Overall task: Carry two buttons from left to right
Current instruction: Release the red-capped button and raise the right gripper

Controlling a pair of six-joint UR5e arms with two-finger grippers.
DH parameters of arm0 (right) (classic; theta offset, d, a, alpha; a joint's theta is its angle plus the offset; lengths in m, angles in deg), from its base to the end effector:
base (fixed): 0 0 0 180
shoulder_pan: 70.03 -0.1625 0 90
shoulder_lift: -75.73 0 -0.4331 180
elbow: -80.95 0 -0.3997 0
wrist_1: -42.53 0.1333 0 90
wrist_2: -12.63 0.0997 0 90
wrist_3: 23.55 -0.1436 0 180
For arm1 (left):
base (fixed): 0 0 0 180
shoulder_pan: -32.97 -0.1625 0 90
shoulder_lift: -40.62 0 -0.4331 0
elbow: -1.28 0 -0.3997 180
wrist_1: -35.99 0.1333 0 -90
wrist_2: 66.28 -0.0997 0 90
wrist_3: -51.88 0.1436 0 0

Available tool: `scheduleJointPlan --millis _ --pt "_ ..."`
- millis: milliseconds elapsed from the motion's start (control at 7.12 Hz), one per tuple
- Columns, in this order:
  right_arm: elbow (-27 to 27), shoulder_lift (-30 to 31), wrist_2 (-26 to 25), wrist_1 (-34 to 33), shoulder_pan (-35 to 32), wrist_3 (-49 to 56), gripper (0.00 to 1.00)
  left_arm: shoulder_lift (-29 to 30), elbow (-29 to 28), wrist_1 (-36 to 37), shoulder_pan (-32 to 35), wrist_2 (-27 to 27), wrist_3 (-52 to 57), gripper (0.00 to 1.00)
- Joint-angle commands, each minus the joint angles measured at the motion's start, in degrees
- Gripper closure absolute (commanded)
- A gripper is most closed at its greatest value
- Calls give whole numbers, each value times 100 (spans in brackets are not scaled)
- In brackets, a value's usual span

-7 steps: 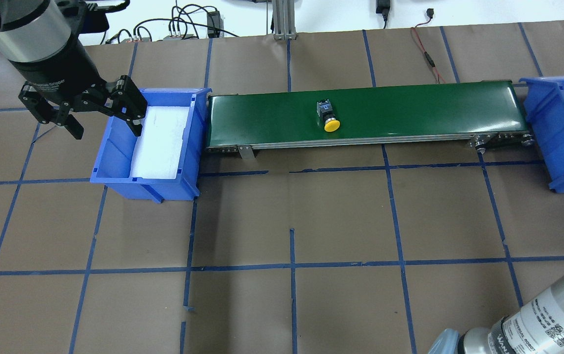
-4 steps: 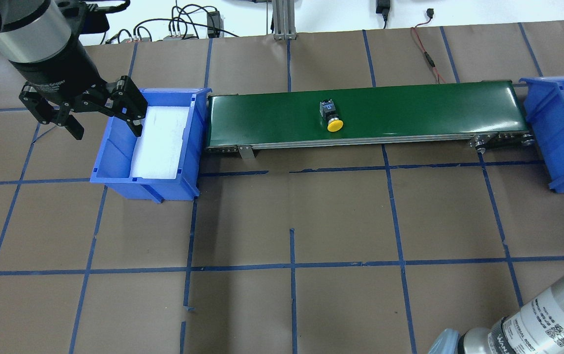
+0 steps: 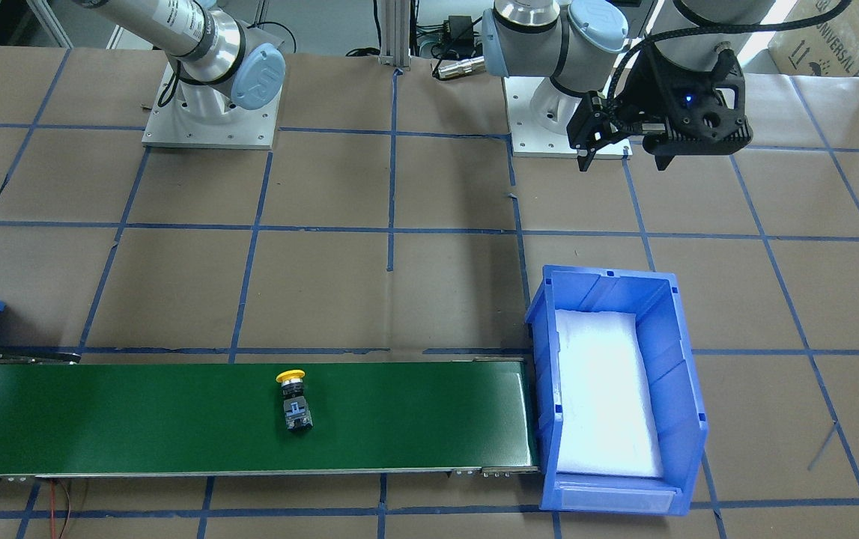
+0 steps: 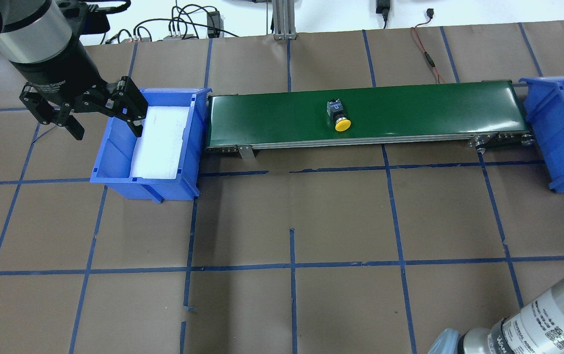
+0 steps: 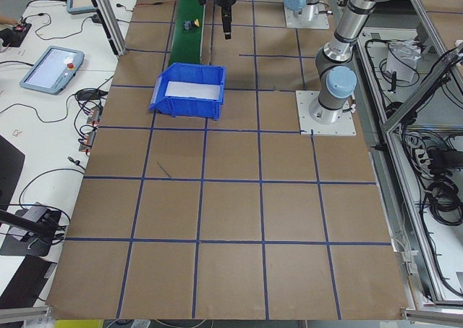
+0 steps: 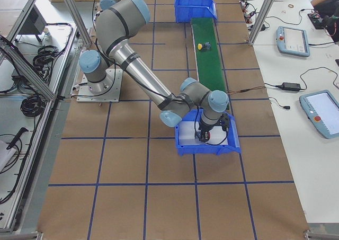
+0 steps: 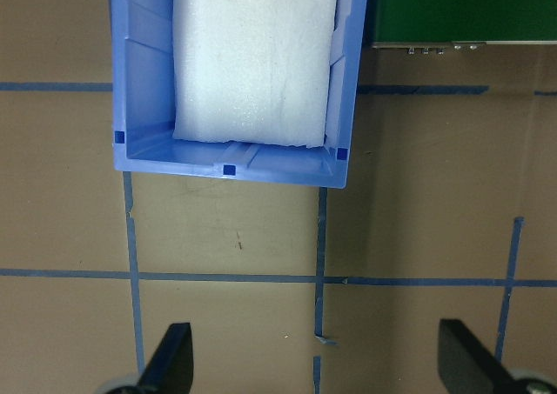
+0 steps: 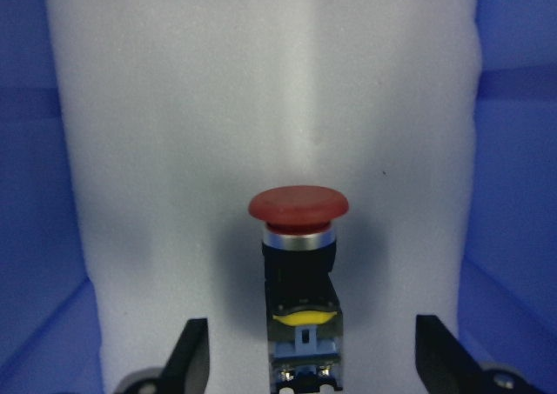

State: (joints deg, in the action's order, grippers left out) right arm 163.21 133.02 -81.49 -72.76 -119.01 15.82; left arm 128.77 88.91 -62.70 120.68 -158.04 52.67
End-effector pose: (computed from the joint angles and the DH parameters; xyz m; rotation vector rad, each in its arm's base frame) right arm -0.3646 -0.6065 0.2155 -0.0447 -3.0821 -0.0650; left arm -0.1099 -0.4776 0.4739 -0.0389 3.1103 0.1226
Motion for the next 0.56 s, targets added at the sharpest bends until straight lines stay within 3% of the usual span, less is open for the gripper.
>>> scheduleJointPlan --millis 0,421 --pt "-8 797 0 364 -76 -17 0 0 0 0 1 0 0 0" --pt "-35 1809 17 1043 -934 -410 0 0 0 0 1 0 0 0"
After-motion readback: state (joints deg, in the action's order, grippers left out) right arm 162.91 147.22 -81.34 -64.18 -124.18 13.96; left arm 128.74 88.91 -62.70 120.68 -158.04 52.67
